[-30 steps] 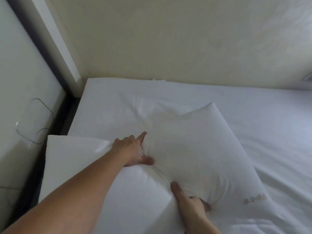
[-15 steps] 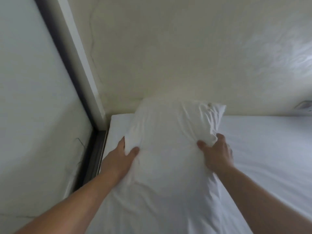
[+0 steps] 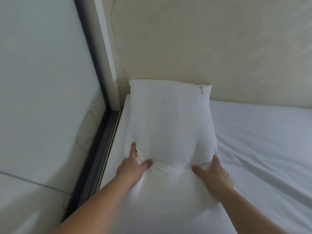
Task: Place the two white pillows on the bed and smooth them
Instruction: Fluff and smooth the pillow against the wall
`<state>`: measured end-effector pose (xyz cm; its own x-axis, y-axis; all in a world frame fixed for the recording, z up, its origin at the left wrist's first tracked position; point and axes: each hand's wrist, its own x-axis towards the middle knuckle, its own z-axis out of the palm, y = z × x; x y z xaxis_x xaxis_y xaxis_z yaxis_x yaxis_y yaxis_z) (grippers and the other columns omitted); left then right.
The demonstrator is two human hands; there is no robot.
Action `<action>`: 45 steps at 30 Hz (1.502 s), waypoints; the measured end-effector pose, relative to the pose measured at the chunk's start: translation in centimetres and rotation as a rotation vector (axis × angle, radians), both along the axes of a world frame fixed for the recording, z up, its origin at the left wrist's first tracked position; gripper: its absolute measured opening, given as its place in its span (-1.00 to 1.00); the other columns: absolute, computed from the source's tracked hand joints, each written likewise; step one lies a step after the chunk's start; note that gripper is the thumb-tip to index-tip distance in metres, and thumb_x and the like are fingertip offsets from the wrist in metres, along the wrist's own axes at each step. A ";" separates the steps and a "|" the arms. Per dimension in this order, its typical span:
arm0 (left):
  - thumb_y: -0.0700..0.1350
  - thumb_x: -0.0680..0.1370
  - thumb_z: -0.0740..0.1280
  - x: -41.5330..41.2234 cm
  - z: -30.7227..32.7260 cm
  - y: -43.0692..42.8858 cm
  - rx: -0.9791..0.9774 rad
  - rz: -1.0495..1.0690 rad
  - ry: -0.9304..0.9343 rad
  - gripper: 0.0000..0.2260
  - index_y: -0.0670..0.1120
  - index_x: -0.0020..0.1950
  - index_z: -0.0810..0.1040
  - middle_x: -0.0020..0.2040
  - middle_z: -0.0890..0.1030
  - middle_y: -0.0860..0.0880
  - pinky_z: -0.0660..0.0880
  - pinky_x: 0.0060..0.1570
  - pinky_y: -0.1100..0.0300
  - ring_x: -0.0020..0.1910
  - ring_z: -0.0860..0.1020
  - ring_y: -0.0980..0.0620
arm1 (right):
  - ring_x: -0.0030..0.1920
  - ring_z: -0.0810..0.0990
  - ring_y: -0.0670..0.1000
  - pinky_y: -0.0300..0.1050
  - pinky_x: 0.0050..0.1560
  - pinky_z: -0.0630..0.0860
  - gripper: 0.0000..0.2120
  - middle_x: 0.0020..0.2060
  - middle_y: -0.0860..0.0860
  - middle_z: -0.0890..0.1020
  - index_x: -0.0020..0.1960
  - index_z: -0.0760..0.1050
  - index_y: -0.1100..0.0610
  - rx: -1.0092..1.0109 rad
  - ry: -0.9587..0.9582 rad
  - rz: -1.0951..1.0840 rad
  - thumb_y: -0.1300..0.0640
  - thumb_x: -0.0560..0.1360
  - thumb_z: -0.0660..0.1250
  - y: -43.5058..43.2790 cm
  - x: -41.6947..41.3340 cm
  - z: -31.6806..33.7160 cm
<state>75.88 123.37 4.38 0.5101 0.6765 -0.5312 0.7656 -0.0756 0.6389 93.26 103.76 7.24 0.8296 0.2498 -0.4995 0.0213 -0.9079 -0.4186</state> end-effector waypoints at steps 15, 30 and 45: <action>0.38 0.51 -0.05 0.6 5.2 -1.0 0.628 -0.211 0.207 -0.34 0.20 0.54 -0.17 0.59 -0.03 -0.12 -0.03 0.43 -0.30 0.54 -0.03 -0.20 | 0.50 0.09 0.21 0.15 0.42 0.22 -0.19 0.56 0.06 0.00 0.54 -0.10 -0.15 -0.035 -0.361 0.394 -0.27 0.47 0.27 -1.1 -3.1 3.6; 0.29 0.56 -0.22 8.9 -0.9 3.6 0.644 -0.352 0.151 -0.41 0.13 0.56 -0.18 0.60 -0.17 -0.03 -0.18 0.49 -0.17 0.56 -0.12 -0.02 | 0.55 -0.08 0.11 0.17 0.49 -0.05 -0.39 0.57 0.02 -0.11 0.55 -0.13 -0.06 -0.078 -0.445 0.166 -0.20 0.57 -0.05 4.2 4.1 -1.3; 0.34 0.52 -0.25 -4.0 1.8 -13.1 0.362 -0.311 0.487 -0.37 0.14 0.53 -0.32 0.58 -0.27 -0.05 0.00 0.41 -0.30 0.55 -0.19 -0.08 | 0.54 -0.23 0.04 0.21 0.49 -0.09 -0.42 0.56 -0.08 -0.21 0.55 -0.20 -0.10 -0.136 -0.061 0.563 -0.22 0.59 -0.15 -6.2 -7.4 1.0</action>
